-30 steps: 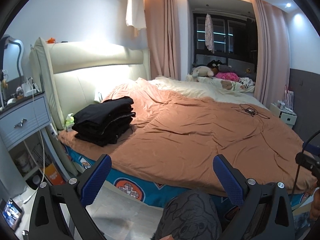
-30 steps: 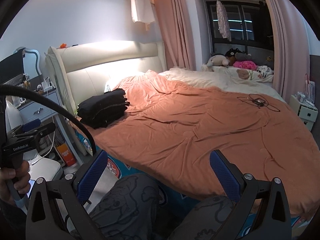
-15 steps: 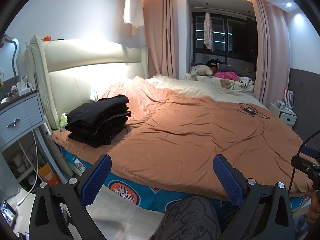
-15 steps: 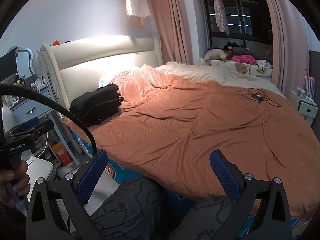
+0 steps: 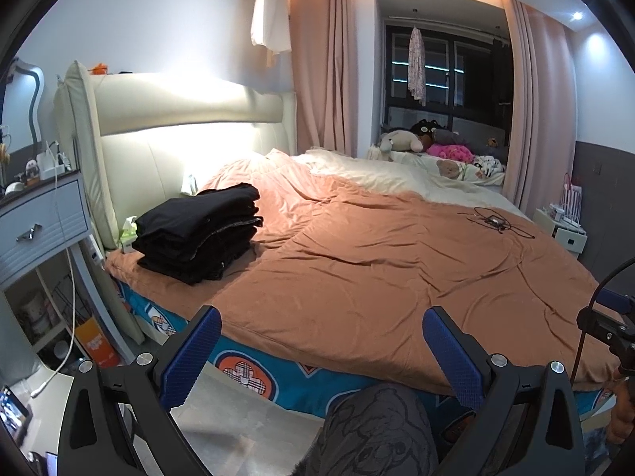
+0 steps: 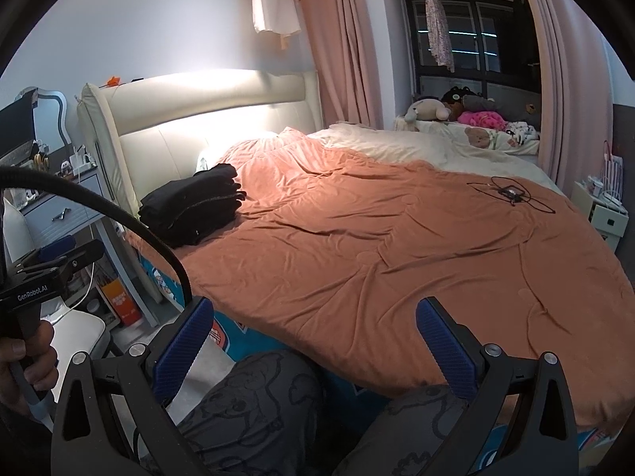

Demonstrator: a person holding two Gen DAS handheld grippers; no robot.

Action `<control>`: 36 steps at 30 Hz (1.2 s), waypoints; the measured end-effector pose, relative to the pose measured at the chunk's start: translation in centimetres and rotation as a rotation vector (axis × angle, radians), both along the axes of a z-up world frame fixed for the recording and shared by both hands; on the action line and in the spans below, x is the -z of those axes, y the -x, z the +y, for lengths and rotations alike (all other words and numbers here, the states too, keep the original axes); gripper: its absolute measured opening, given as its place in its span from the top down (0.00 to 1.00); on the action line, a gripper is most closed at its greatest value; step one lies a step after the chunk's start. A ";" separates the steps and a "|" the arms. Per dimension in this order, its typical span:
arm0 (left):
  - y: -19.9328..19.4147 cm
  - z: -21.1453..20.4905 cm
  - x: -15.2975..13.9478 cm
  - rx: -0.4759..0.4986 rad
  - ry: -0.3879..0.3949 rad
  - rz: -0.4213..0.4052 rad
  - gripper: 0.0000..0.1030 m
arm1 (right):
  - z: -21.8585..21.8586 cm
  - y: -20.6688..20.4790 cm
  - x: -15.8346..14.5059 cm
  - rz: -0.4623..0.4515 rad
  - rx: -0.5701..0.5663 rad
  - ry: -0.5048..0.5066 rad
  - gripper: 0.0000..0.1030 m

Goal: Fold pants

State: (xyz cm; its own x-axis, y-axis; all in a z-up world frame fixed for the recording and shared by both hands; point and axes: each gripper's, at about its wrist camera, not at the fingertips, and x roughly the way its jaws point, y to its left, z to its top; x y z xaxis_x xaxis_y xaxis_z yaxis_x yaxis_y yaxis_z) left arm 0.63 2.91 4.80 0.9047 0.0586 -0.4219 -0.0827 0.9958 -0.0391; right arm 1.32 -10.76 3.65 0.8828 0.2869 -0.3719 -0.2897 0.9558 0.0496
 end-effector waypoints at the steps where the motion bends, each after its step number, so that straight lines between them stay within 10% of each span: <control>1: 0.1 0.0 0.0 0.000 0.001 -0.001 0.01 | 0.0 0.1 -0.1 -0.002 0.000 0.002 0.00; 36: 1.2 -0.1 -0.3 -0.005 -0.004 -0.016 0.01 | 0.0 0.9 -0.8 -0.011 -0.012 0.030 0.01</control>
State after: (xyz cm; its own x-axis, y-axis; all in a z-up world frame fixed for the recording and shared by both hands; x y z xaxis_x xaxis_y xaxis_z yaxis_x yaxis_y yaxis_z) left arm -0.58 2.86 5.13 0.9111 0.0648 -0.4071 -0.0873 0.9955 -0.0369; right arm 0.37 -10.78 4.46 0.8836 0.2858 -0.3710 -0.3010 0.9534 0.0175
